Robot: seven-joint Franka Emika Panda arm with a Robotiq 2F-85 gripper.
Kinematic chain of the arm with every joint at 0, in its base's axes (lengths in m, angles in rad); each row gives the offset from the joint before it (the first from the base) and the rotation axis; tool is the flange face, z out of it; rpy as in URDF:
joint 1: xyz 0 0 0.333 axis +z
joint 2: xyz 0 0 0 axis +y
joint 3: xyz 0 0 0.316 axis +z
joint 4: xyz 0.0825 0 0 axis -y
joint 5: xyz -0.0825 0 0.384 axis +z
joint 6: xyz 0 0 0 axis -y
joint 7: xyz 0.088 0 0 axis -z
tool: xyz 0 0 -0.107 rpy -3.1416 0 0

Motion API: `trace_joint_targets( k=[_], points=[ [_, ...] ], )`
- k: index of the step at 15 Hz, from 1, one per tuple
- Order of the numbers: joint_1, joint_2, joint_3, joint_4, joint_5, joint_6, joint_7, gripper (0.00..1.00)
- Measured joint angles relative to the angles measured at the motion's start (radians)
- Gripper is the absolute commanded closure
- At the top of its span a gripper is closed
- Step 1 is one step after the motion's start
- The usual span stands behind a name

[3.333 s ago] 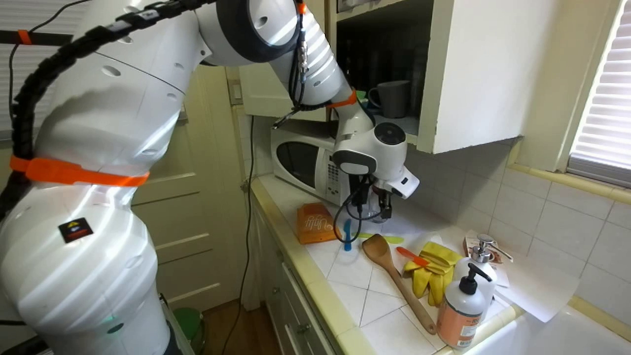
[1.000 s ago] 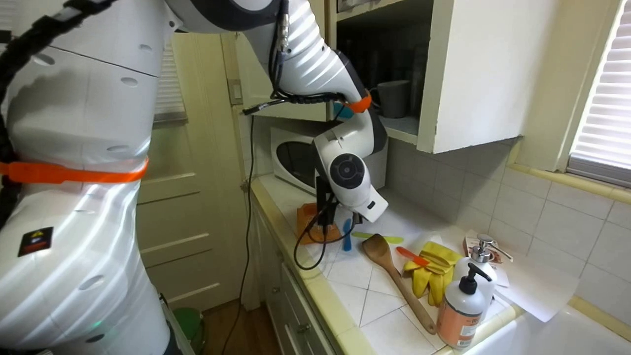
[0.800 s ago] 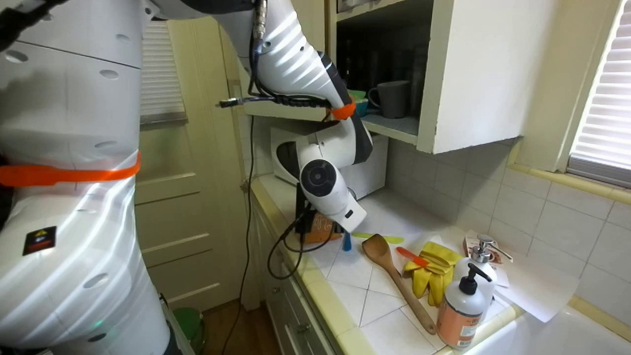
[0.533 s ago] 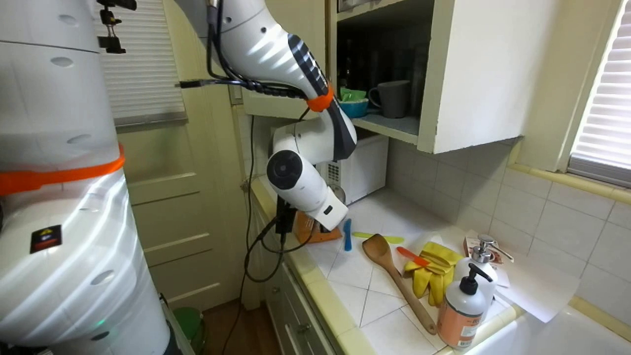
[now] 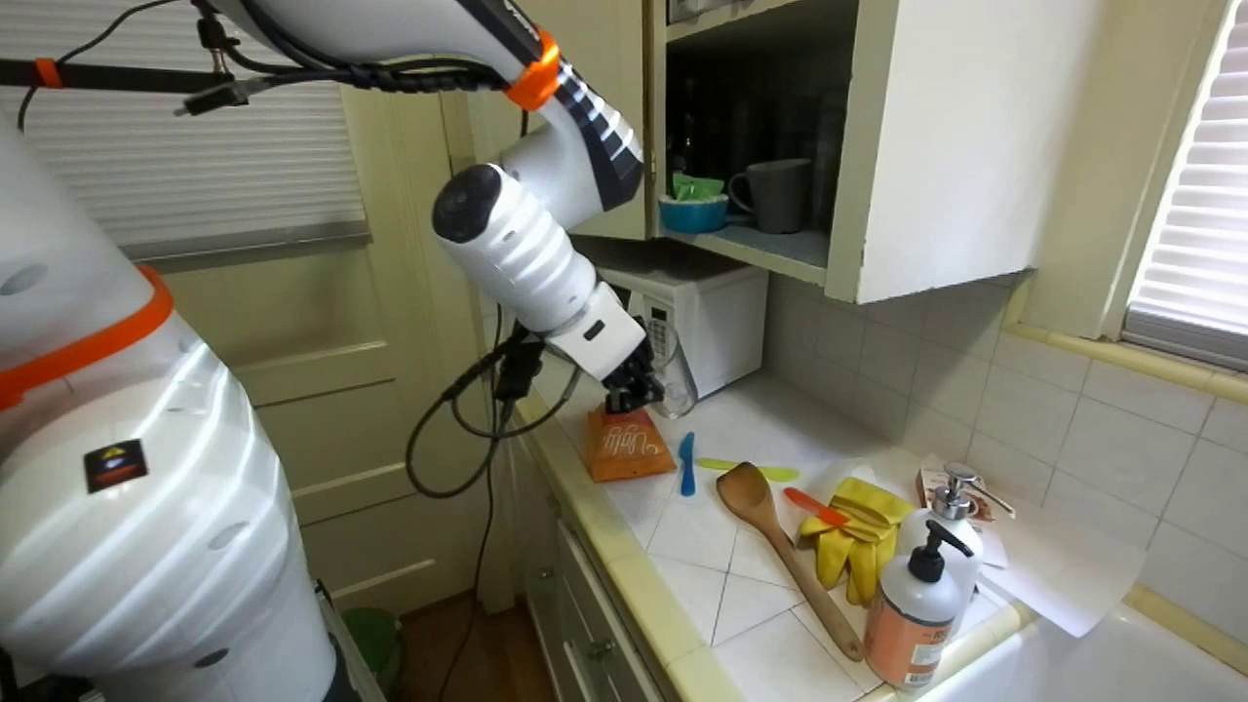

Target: Put the glass in front of the wooden spoon

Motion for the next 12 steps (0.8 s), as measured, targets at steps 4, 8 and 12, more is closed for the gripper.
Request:
trace_joint_targets(
  k=[4, 8, 12],
  points=[
    [0.296, -0.026, -0.053, -0.075, 0.0, 0.103, 0.281, 0.93],
    [0.312, -0.017, -0.052, -0.086, -0.006, 0.103, 0.296, 0.93],
    [0.299, -0.017, -0.054, -0.085, -0.007, 0.103, 0.293, 0.93]
  ],
)
